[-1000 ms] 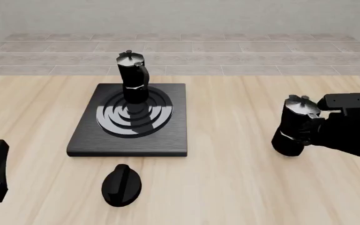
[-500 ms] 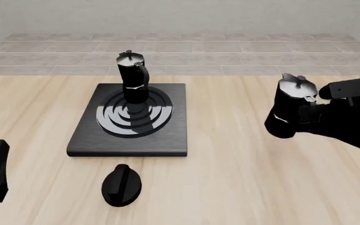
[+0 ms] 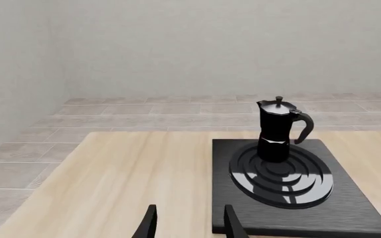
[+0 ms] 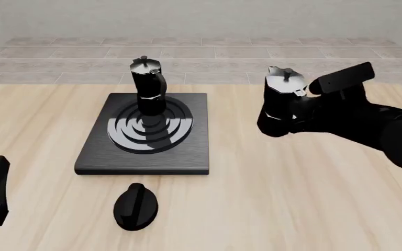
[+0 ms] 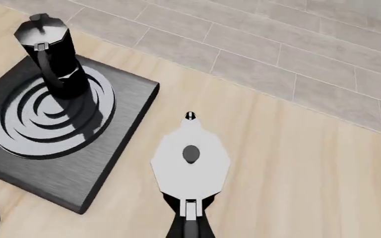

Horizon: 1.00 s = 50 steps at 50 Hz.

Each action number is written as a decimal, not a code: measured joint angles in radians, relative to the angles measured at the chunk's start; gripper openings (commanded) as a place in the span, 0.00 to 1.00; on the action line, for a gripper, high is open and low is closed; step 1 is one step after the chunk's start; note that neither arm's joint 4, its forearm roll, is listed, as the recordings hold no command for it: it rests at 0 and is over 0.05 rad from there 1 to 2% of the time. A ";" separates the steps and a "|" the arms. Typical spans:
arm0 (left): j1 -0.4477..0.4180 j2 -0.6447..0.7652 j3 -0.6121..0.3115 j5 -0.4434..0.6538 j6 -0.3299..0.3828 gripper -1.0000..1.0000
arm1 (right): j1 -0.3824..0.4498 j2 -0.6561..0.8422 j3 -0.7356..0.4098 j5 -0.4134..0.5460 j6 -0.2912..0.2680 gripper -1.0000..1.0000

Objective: Put both moka pots on the stove.

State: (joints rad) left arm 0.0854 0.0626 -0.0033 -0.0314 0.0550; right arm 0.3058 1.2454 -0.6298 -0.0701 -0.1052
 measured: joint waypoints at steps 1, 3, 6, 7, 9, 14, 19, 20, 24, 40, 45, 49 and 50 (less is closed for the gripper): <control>0.000 -0.001 0.000 0.001 0.000 1.00 | 0.008 0.008 -0.008 -0.001 0.000 0.00; 0.001 -0.002 0.000 0.002 -0.001 1.00 | 0.026 0.025 -0.023 -0.003 0.000 0.00; 0.002 -0.003 0.000 0.002 -0.001 1.00 | 0.049 0.048 -0.046 -0.004 0.000 0.00; 0.003 -0.004 0.000 0.002 -0.001 1.00 | 0.058 0.054 -0.053 -0.004 0.000 0.00; 0.003 -0.004 -0.001 0.003 -0.002 1.00 | 0.074 0.066 -0.066 -0.004 0.000 0.00; 0.005 -0.006 -0.001 0.004 -0.003 1.00 | 0.113 0.091 -0.097 -0.004 -0.001 0.00; 0.006 -0.006 -0.001 0.004 -0.003 1.00 | 0.152 0.116 -0.124 -0.004 -0.001 0.00; 0.006 -0.006 -0.001 0.004 -0.003 1.00 | 0.160 0.121 -0.130 -0.004 0.000 0.00; 0.007 -0.006 -0.001 0.004 -0.003 1.00 | 0.186 0.141 -0.153 -0.003 0.001 0.00; 0.007 -0.007 -0.002 0.005 -0.002 1.00 | 0.296 0.214 -0.245 0.013 0.014 0.00; 0.008 -0.006 -0.001 0.004 -0.002 1.00 | 0.326 0.238 -0.272 0.022 0.025 0.00; 0.008 -0.006 -0.001 0.003 -0.002 1.00 | 0.349 0.253 -0.290 0.030 0.031 0.00; 0.008 -0.006 -0.001 0.003 -0.002 1.00 | 0.354 0.256 -0.295 0.032 0.033 0.00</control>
State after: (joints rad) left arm 0.0930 0.0571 -0.0040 -0.0289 0.0531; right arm 0.6600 1.5019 -0.9247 -0.0378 -0.0725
